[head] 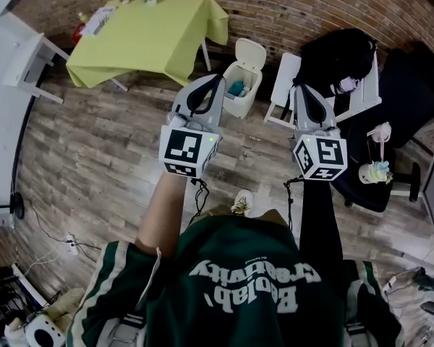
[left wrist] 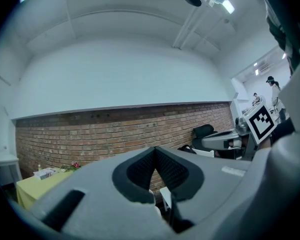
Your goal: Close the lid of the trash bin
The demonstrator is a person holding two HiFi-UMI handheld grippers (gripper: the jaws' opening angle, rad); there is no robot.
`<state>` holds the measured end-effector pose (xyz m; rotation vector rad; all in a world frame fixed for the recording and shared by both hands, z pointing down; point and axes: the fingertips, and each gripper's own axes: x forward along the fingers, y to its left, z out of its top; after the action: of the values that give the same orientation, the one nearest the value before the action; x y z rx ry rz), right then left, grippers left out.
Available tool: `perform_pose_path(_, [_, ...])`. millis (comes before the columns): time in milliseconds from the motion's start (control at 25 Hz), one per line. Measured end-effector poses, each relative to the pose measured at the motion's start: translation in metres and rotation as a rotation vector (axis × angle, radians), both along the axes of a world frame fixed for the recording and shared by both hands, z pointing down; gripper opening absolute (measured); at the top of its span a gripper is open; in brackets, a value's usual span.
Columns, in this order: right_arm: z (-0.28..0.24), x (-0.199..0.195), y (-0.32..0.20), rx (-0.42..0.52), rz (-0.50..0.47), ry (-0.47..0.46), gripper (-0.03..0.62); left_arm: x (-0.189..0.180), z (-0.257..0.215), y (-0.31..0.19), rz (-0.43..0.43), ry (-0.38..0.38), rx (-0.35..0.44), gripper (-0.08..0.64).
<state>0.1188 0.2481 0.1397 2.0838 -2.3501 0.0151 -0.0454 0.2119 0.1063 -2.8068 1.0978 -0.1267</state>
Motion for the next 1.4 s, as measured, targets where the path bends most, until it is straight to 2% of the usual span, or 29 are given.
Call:
perform_pose_path(400, [0.012, 0.000, -0.027, -0.024, -0.007, -0.005, 0.015, 0.000, 0.012, -0.019, -0.011, -0.015, -0.035, 0.008])
perform_pose_path(800, [0.020, 0.010, -0.056, -0.025, 0.006, -0.016, 0.014, 0.008, 0.016, -0.050, -0.007, -0.026, -0.023, 0.008])
perform_pose_path(1000, [0.014, 0.025, -0.083, -0.016, 0.064, -0.024, 0.006, 0.016, 0.018, -0.082, 0.015, -0.013, -0.021, 0.008])
perform_pose_path(1200, [0.014, 0.028, -0.112, -0.011, 0.056, -0.029, 0.000, 0.026, 0.011, -0.121, 0.028, 0.007, 0.014, 0.008])
perform_pose_path(1400, [0.012, 0.029, -0.158, -0.001, 0.038, -0.068, -0.002, 0.036, 0.014, -0.169, 0.066, 0.041, -0.020, 0.008])
